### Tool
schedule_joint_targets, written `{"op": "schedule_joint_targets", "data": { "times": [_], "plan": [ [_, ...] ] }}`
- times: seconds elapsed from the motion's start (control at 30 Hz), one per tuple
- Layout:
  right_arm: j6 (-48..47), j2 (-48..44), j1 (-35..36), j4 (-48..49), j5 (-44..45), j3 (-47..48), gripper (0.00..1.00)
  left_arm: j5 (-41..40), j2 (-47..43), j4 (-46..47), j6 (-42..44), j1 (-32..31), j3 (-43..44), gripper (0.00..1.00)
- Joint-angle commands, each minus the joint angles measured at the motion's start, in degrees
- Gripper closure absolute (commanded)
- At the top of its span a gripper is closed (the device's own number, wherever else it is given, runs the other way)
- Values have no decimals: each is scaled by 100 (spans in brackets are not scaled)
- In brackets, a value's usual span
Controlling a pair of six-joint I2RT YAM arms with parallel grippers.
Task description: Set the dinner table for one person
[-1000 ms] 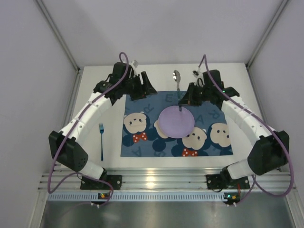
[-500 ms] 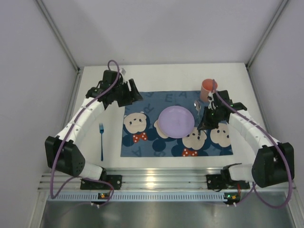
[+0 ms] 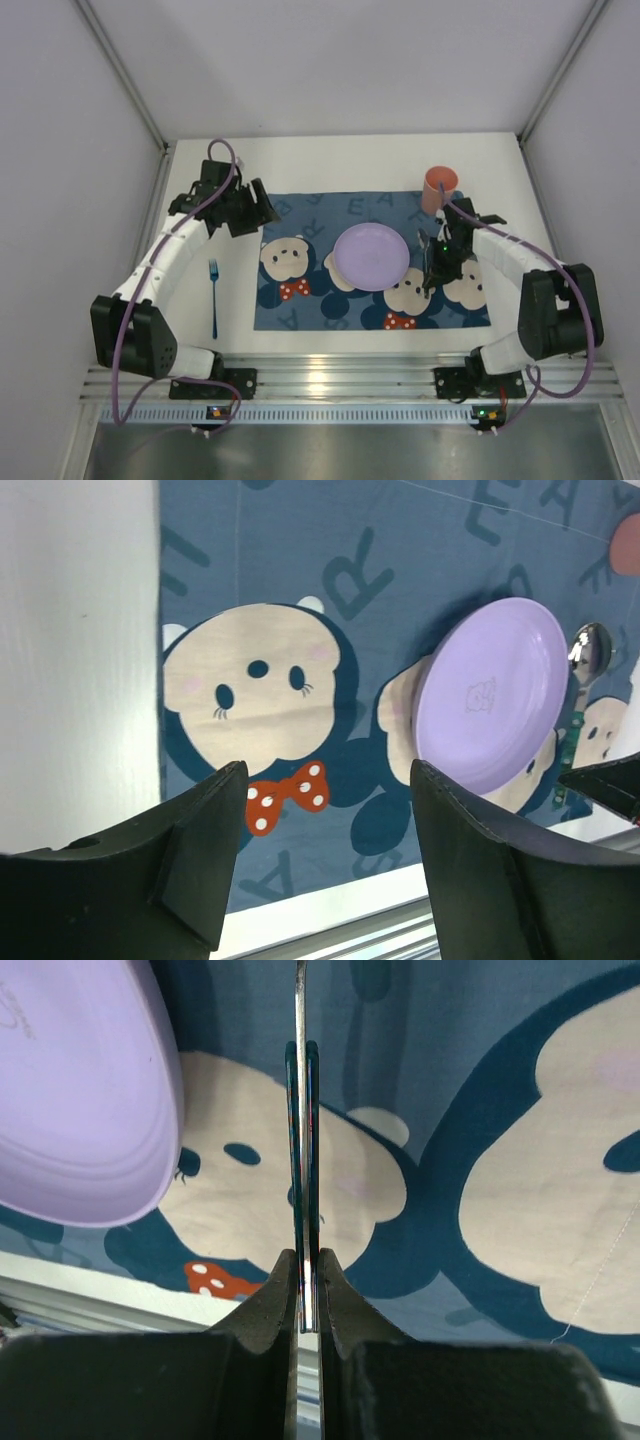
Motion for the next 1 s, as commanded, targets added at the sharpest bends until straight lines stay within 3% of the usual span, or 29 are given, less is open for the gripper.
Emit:
{"op": "schedule_joint_targets", "data": {
  "times": [0.0,0.13,0.17,0.23,0.27,0.37,0.43,0.57,0.67,0.83,0.97],
  "plan": [
    [-164,238,-110,-17,360,381,100,-262,-165,-210,232,144,-138,29],
    [-208,388,-110,-193,738,460,97,-368,-209,-289,330,328,-252,30],
    [-208,406,-119,-229,843,469,87,-368,-218,-289,330,355,-287,30],
    [-173,423,-119,-316,1098,496,78,-359,-227,-289,347,416,-305,30],
    [-182,441,-119,-334,1142,504,63,-350,-235,-289,339,434,-340,30],
    [-129,441,-128,-484,1380,557,35,-359,-218,-280,330,461,-375,30],
    [-103,423,-128,-563,1634,610,23,-394,-192,-289,312,478,-384,30],
    [-103,336,-128,-738,1819,785,18,-841,-121,-561,189,522,-306,31],
    [-138,230,-128,-888,1802,1014,17,-1719,-25,-1043,93,671,-252,31],
    [-112,81,-128,-1046,1574,1339,16,-1152,71,-975,312,1785,-674,31],
    [-94,89,-128,-1073,1477,1454,16,-1229,397,-1115,531,2148,-744,32]
  ]
}}
